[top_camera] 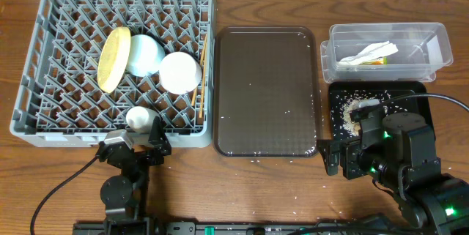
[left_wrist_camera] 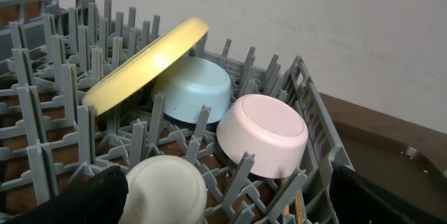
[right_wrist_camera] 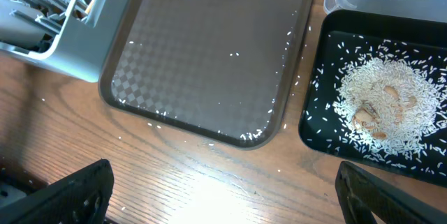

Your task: Sort waste into correct bins and load items into the dishwasher

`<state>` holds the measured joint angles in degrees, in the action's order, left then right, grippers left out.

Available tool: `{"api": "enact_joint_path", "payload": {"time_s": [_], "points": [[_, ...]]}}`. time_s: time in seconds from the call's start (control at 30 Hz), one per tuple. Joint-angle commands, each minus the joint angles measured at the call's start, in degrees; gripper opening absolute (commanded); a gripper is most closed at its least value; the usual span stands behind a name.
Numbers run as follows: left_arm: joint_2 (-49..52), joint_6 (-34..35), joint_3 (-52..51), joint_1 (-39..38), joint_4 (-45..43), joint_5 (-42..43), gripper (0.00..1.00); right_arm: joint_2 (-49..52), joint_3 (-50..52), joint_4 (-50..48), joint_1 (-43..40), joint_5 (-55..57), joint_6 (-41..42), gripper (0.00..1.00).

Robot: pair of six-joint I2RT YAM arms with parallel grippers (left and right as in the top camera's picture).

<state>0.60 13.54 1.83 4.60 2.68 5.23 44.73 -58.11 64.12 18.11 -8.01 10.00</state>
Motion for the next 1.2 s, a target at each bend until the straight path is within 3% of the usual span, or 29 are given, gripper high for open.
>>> {"api": "enact_joint_path", "payload": {"time_s": [0.0,1.0,1.17], "points": [[-0.4,0.1,-1.6,-0.1,0.7,0.7,0.93,-0.1,-0.3,0.1,-0.2,0.3,-0.4,0.99],[-0.4,0.1,-1.6,-0.1,0.7,0.7,0.93,-0.1,-0.2,0.0,-0.2,0.3,-0.4,0.99],[-0.4,0.1,-1.6,-0.1,0.7,0.7,0.93,-2.2,0.3,-5.2,-3.6,3.3,-6.2,0.99]]}}
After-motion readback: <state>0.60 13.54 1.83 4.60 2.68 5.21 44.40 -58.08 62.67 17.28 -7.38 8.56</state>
